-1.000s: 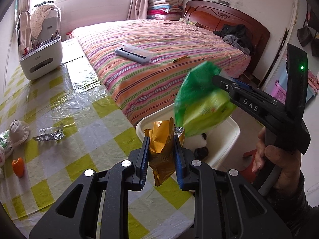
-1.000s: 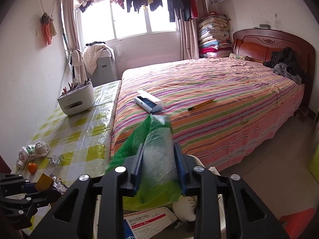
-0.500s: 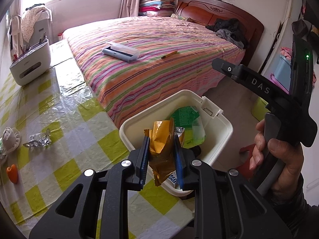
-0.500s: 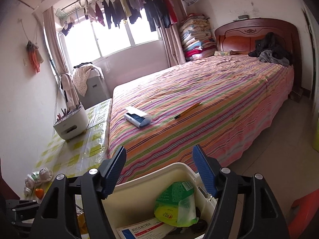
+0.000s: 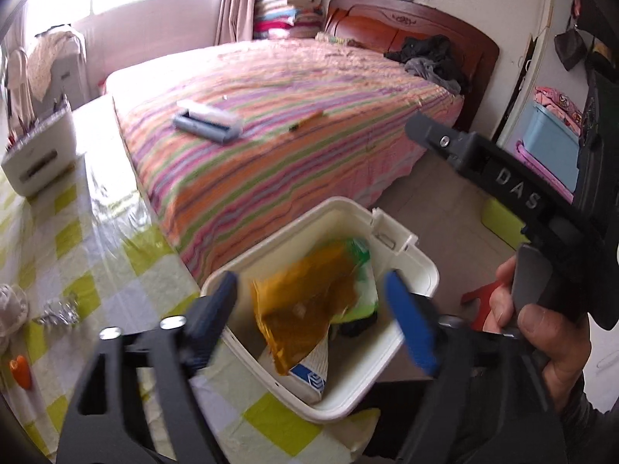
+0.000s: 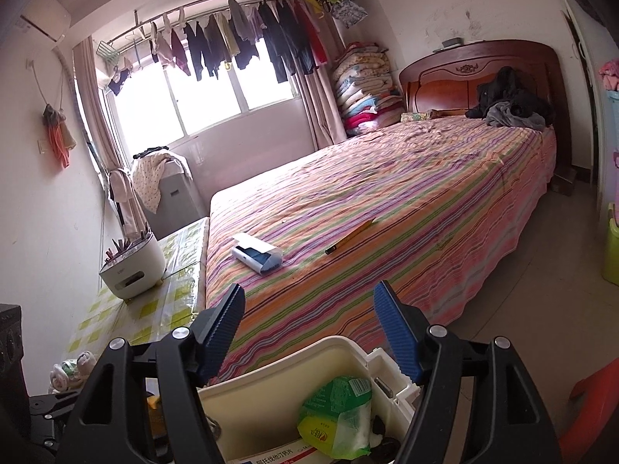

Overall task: Collect trash
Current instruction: 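Open the right tool to drop the wipes pack while the left tool drops the wrapper into the bin, then move both open tools back to the table items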

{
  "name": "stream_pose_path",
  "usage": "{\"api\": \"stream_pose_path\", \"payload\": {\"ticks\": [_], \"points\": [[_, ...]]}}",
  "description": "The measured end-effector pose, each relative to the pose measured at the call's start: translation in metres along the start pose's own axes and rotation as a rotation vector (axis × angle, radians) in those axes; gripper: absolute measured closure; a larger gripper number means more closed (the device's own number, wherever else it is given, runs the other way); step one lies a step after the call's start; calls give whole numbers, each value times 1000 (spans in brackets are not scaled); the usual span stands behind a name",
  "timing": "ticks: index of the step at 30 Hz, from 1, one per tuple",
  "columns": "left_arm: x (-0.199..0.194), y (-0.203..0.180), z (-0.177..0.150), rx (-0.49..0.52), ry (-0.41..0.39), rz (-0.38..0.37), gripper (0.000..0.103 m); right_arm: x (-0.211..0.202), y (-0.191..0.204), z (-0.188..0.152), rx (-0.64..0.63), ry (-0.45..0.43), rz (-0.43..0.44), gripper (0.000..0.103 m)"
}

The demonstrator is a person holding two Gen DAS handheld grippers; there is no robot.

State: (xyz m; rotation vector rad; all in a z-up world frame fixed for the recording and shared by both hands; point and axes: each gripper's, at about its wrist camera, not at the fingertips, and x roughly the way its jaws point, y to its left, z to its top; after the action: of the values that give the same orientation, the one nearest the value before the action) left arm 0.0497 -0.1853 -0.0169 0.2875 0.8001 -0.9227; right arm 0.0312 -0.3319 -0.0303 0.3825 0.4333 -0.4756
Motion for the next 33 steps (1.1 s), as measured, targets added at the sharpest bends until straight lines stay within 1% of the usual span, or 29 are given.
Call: {"api": "stream_pose_path", "payload": {"ticks": [2,4,8,13,15,17,19,23,27,33], "points": [[-5,0,1,16,-12,8,20,-1,0,1,3,-12,-8,36],[-9,4,0,17,-20,37,18,0,-1,2,8,-14,-8,36],[-20,27,-10,-6,-26,95,17,1,0,2,10,-10,-7,36],[-37,60,-11,-85,-64,155,17,6,10,3,8,14,23,35],[-46,74,-9,-113,-79,169,17,9,18,2,3,14,36,30],[-55,88,-8,-155,-94,181,17,12,29,1,-11,19,45,29],[-64,103,-7,-187,-103,208,15,18,41,-2,-25,42,64,29],[-82,133,-10,-245,-119,260,15,25,61,-8,-38,79,99,29],[-95,165,-14,-300,-109,316,15,28,80,-15,-55,90,121,29],[-116,234,-32,-404,-80,396,15,35,110,-25,-82,123,158,29]]}}
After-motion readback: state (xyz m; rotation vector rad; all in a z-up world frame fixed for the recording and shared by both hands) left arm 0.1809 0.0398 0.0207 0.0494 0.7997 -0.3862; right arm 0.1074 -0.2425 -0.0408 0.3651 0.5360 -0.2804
